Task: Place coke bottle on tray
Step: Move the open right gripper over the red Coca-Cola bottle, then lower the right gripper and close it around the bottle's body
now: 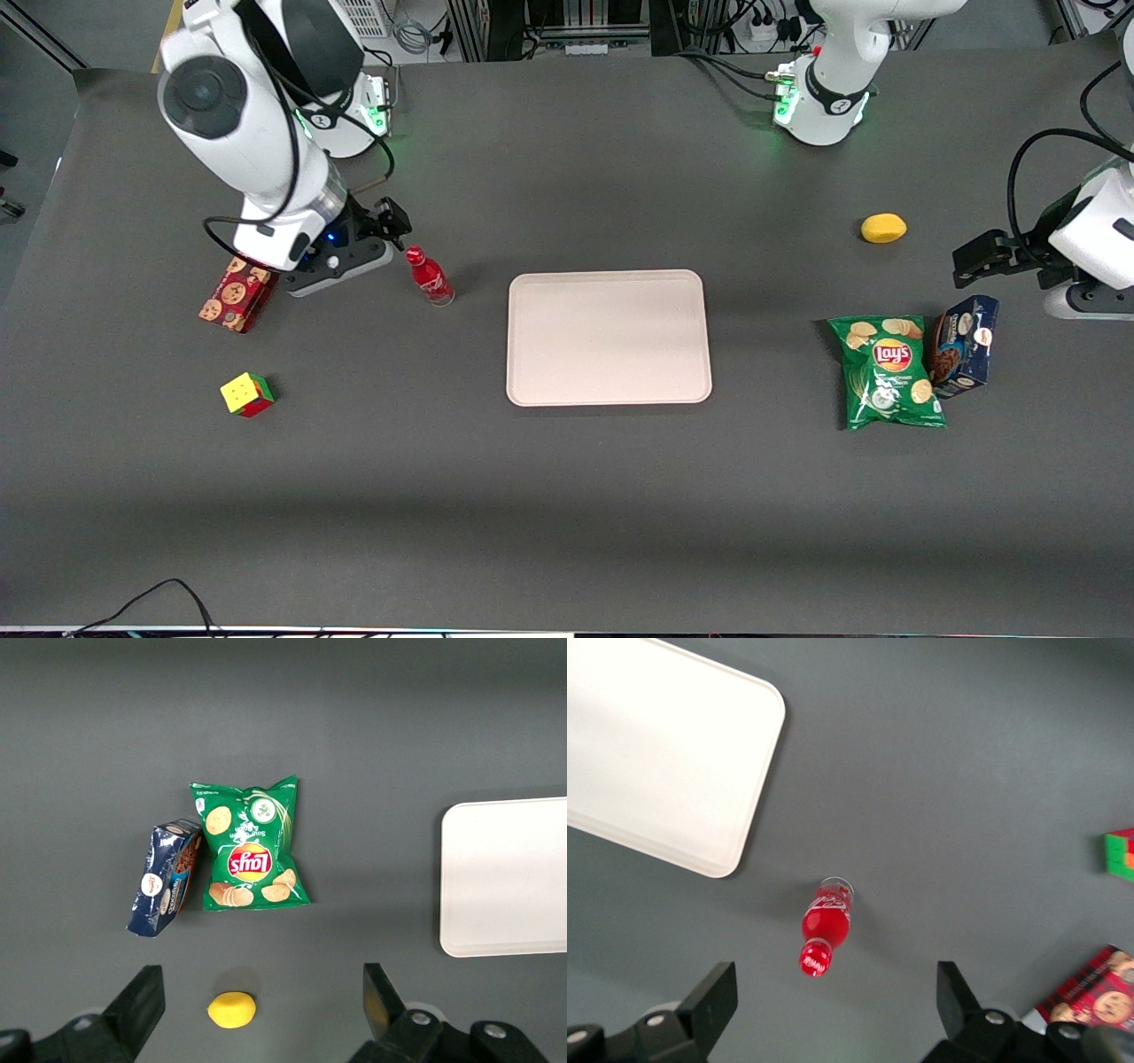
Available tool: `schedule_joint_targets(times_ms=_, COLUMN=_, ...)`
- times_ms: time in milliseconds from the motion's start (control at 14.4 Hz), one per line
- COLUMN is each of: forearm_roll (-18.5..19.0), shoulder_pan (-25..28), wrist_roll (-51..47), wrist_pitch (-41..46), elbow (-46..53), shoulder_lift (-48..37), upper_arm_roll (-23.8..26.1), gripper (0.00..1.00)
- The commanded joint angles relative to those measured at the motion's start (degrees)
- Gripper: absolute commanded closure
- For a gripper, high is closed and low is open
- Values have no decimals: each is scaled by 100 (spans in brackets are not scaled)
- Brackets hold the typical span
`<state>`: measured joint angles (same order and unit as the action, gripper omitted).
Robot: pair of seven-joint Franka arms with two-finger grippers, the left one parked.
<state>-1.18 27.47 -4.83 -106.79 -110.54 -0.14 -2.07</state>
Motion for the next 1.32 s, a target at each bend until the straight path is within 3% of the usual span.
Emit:
schedule_joint_targets(times_ms=0, forearm_roll=-22, shoulder_pan=74, wrist_roll=-369, wrist_pitch=-1104, elbow=-1379, shoulder_lift=-592, upper_arm_roll=5, gripper=0)
schedule_joint_targets(times_ms=139, forearm_roll=-22, shoulder_pan=74, wrist_roll=-387, wrist_pitch=-1484, elbow=-1750, shoulder_lift=-645, upper_arm_roll=31, gripper=0)
schedule_joint_targets(times_ms=347, forearm_roll=-5, shoulder_pan=74, wrist_roll=-1202, wrist_pitch=-1738, elbow=-1987, shoulder_lift=-654, upper_arm_roll=487, gripper=0)
schedule_joint_targets(times_ms=624, forearm_roll=48, shoulder_pan=74, wrist_roll=-1161, wrist_pitch=-2494, elbow=-2480, shoulder_lift=-593, upper_arm_roll=506, gripper=0)
schedule_joint_targets(times_ms=1249, forearm_roll=57, shoulder_pan=21, wrist_roll=-1134, wrist_pitch=-3076, elbow=-2823, shoulder_lift=-320, upper_arm_roll=506, gripper=0)
